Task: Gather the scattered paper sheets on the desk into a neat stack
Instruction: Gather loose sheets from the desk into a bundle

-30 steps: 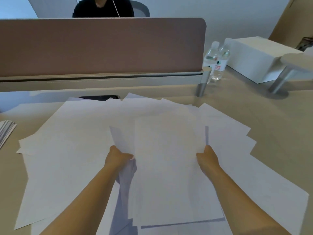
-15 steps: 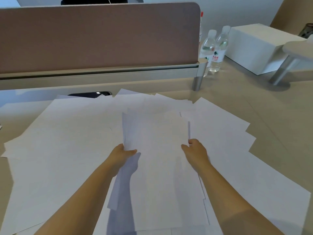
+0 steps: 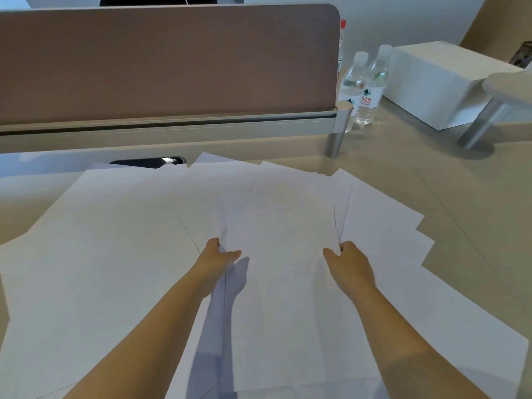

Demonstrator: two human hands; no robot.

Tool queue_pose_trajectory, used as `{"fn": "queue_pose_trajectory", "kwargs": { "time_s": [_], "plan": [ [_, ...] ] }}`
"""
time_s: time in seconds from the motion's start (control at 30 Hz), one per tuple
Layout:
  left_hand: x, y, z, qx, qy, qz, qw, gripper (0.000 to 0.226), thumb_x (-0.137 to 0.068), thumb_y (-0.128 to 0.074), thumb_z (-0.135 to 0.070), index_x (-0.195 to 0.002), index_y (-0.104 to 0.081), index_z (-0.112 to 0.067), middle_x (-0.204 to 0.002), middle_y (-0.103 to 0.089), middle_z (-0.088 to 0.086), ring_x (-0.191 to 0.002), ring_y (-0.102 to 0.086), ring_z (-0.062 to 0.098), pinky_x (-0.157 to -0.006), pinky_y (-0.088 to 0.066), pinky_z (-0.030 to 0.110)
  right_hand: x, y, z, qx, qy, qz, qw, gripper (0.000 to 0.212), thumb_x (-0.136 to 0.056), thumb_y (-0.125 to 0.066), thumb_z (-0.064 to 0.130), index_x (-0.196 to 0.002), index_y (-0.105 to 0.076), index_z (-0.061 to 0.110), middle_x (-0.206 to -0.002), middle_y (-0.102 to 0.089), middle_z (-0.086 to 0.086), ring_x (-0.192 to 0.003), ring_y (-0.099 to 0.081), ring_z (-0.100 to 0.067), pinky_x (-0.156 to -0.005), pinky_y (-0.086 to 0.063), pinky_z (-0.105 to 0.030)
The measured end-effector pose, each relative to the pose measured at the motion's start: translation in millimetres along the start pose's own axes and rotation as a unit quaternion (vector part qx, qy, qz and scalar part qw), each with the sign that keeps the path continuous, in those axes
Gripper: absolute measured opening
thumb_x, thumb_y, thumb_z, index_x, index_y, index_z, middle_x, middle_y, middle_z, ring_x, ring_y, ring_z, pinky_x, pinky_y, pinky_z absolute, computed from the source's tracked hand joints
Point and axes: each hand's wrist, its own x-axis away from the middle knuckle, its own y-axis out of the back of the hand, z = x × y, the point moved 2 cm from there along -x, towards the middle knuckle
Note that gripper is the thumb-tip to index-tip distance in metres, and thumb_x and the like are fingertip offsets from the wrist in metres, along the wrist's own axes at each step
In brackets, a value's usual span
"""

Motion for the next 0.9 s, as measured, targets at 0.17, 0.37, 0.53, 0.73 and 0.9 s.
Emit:
{"fn": "queue_pose_trajectory", "kwargs": {
  "time_s": [0.17, 0.37, 0.53, 0.73, 0.9],
  "plan": [
    [-16, 6, -8, -0.101, -0.008, -0.047, 0.994, 0.016, -0.091, -0.051, -0.016, -0.077, -0.046, -0.009, -0.074, -0.046, 0.006, -0.068, -0.043, 0.020, -0.061, -0.033, 0.028, -12, 12, -1, -0.080, 0.011, -0.039, 0.996, 0.021, -0.088, -0.049, 0.027, -0.071, -0.053, 0.017, -0.071, -0.045, -0.002, -0.063, -0.044, -0.018, -0.064, -0.035, -0.028],
    [-27, 9, -3, -0.097, -0.004, -0.035, 0.995, 0.014, -0.089, -0.055, -0.013, -0.081, -0.047, -0.006, -0.079, -0.047, 0.011, -0.075, -0.046, 0.023, -0.067, -0.036, 0.033, -30, 12, 10, -0.242, -0.005, -0.010, 0.970, 0.015, -0.093, -0.047, 0.016, -0.101, -0.058, 0.010, -0.099, -0.055, -0.009, -0.084, -0.055, -0.024, -0.071, -0.042, -0.029],
    [-26, 9, -3, -0.087, -0.003, 0.002, 0.996, 0.012, -0.088, -0.056, -0.005, -0.099, -0.053, -0.004, -0.087, -0.056, 0.009, -0.087, -0.052, 0.026, -0.074, -0.041, 0.033, -31, 7, 22, -0.264, 0.036, -0.029, 0.963, 0.032, -0.095, -0.039, 0.012, -0.066, -0.042, 0.000, -0.064, -0.038, -0.005, -0.059, -0.033, -0.016, -0.057, -0.026, -0.026],
    [-25, 29, -8, -0.075, -0.017, -0.012, 0.997, 0.018, -0.089, -0.051, 0.000, -0.073, -0.049, -0.009, -0.070, -0.050, 0.004, -0.066, -0.047, 0.017, -0.056, -0.035, 0.024, -36, 15, 29, -0.242, 0.066, -0.084, 0.964, 0.026, -0.093, -0.046, 0.008, -0.075, -0.061, -0.004, -0.070, -0.055, -0.013, -0.072, -0.045, -0.022, -0.063, -0.039, -0.028],
    [-28, 41, -3, -0.059, 0.000, -0.036, 0.998, 0.023, -0.090, -0.050, -0.004, -0.069, -0.043, -0.008, -0.057, -0.035, 0.004, -0.050, -0.031, 0.016, -0.049, -0.024, 0.023, -39, 10, 26, -0.167, 0.042, -0.112, 0.979, 0.034, -0.097, -0.033, 0.008, -0.063, -0.035, 0.009, -0.064, -0.038, -0.002, -0.061, -0.037, -0.018, -0.049, -0.025, -0.023]
  ]
}}
